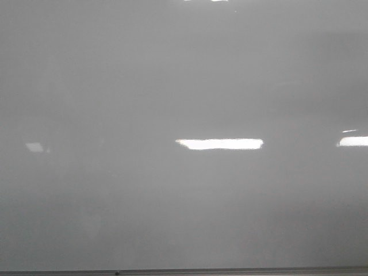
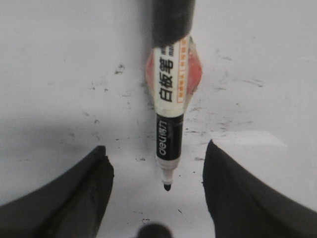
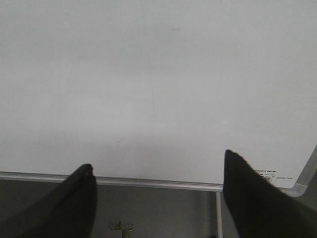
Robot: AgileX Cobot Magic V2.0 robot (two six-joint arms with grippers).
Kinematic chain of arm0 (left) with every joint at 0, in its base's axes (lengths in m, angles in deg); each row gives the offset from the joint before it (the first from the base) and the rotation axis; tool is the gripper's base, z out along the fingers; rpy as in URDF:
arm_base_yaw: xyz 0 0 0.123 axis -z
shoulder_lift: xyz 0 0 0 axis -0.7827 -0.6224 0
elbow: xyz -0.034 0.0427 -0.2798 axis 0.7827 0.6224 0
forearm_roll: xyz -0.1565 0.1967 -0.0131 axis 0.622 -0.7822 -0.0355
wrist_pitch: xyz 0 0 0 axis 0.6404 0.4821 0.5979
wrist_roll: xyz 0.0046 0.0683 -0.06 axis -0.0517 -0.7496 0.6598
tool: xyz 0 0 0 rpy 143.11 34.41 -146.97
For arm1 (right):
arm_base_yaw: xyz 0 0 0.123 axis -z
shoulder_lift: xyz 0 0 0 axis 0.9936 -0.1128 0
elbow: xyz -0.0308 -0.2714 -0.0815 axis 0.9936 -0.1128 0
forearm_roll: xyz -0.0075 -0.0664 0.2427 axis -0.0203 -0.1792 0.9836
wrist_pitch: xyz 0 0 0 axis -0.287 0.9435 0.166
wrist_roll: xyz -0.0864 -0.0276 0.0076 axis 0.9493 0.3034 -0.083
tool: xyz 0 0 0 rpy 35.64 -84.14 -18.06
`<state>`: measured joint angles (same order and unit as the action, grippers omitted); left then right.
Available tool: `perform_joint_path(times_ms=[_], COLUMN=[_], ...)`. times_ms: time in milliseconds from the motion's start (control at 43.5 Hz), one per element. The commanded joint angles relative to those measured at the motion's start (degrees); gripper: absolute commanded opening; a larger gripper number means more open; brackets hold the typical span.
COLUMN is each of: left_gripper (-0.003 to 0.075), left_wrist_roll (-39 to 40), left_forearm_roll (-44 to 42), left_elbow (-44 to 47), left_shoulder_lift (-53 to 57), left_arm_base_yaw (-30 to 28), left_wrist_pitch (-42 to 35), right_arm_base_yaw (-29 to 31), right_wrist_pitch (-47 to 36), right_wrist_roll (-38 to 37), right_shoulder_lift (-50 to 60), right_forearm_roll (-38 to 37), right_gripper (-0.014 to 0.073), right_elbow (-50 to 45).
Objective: Write number 8 on whiteboard
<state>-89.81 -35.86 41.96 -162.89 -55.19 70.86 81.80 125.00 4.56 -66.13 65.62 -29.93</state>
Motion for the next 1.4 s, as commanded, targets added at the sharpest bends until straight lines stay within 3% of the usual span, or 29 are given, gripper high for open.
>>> perform_joint_path(times_ms=[0,345,598,805,966,1219,1380], left_gripper=[0.0367,0.0305,0.0126,0.0023,-0.002,-0.0021,-0.002], left_wrist_roll=[0.6,0.6,0.6,0.6,-0.1,-7.6,-14.3], left_forearm_roll=[0.5,0.5,0.5,0.5,0.2,0.3,0.5], left_elbow=[-2.0,-2.0,-2.0,-2.3,-6.1,-17.3,-20.7], left_shoulder_lift=[-0.8,-4.3,-4.4,-2.4,1.7,4.4,3.8], left_arm_base_yaw=[-0.1,-0.1,0.1,0.1,1.2,7.9,14.9], left_wrist_pitch=[-6.2,-9.9,-10.0,-6.8,4.1,32.0,38.9], right_arm_base_yaw=[0.2,0.2,0.2,0.2,0.2,0.2,0.1], right_wrist_pitch=[-3.3,-3.3,-3.6,-5.0,-2.6,1.9,3.1], right_wrist_roll=[0.5,0.5,0.5,0.5,0.5,0.6,1.9], right_shoulder_lift=[-0.1,-0.1,-0.1,0.1,0.3,-0.3,-2.3], right_forearm_roll=[-0.4,-0.4,-0.4,-0.4,0.4,0.7,1.0], right_gripper=[0.0552,0.0552,0.0552,0.0552,0.0552,0.0552,0.0552], right_elbow=[1.9,1.9,1.9,1.9,3.8,9.1,9.9])
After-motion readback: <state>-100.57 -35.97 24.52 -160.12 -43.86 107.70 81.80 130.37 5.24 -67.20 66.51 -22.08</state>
